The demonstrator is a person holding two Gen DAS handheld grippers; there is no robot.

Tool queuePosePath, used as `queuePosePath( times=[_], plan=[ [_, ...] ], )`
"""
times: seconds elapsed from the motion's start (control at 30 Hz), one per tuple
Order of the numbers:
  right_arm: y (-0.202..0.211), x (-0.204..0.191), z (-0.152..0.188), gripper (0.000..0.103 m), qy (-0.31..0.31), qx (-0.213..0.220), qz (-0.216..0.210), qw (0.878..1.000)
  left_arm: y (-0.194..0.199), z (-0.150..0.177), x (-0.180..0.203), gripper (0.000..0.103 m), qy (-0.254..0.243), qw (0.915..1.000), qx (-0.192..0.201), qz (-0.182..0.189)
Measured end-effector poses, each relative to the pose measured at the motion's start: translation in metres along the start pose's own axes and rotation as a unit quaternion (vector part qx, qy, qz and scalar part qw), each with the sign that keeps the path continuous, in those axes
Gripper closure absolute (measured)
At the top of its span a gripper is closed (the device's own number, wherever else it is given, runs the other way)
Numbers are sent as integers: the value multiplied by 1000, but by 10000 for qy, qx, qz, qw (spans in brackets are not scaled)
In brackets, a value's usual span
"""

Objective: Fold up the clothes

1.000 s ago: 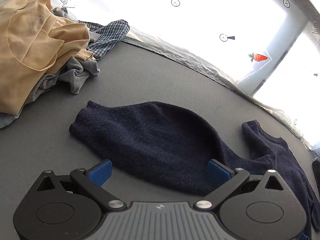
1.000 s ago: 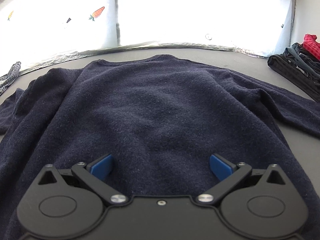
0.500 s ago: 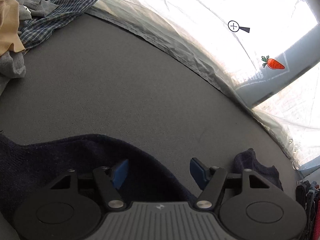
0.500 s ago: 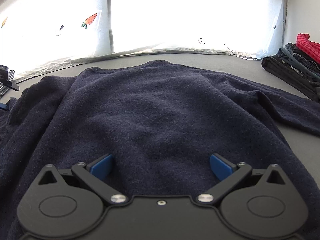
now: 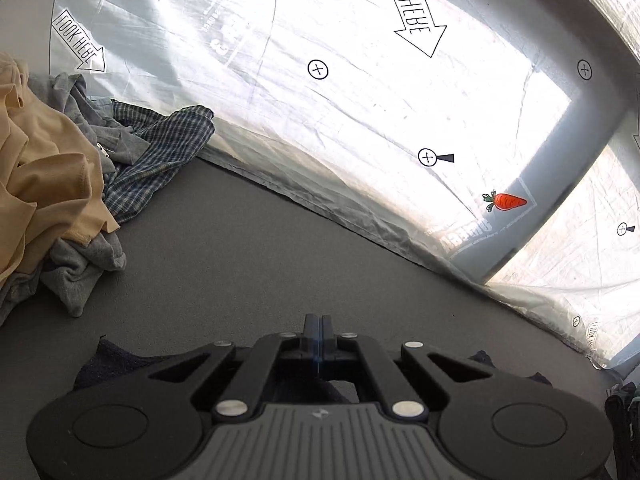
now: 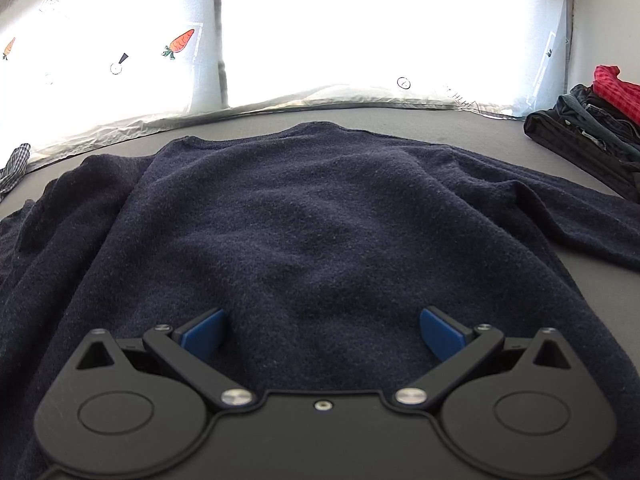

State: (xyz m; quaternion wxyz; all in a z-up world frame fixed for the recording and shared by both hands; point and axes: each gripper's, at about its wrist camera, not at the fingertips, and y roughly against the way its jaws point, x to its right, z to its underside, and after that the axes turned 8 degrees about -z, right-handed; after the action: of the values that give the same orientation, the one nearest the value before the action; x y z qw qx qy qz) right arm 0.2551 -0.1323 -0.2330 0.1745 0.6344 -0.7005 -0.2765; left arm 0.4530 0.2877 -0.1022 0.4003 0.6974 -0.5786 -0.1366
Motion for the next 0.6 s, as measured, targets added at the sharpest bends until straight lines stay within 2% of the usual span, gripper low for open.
queuePosePath(
  times=[0.03,0.1,0.13,0.3,0.43,0.6],
  plan=[
    [0,0,0,0,0,1,-2,10000,2,2,-1,101,-21,10000,-87,-4],
    [1,1,0,0,-6,4,-14,10000,-1,12,-3,87,-4,9995,-322,-53],
    [1,1,0,0,-11,7,-21,10000,-4,18,-4,84,39,9990,-449,-76],
    [1,0,1,0,16,2,4,10000,-23,44,1,48,137,9956,-921,82],
    [1,1,0,0,11,0,0,10000,-40,47,16,42,-193,9943,-1048,-36],
    [1,0,0,0,17,-5,7,10000,-69,40,26,40,-227,9920,-1239,75]
  ],
)
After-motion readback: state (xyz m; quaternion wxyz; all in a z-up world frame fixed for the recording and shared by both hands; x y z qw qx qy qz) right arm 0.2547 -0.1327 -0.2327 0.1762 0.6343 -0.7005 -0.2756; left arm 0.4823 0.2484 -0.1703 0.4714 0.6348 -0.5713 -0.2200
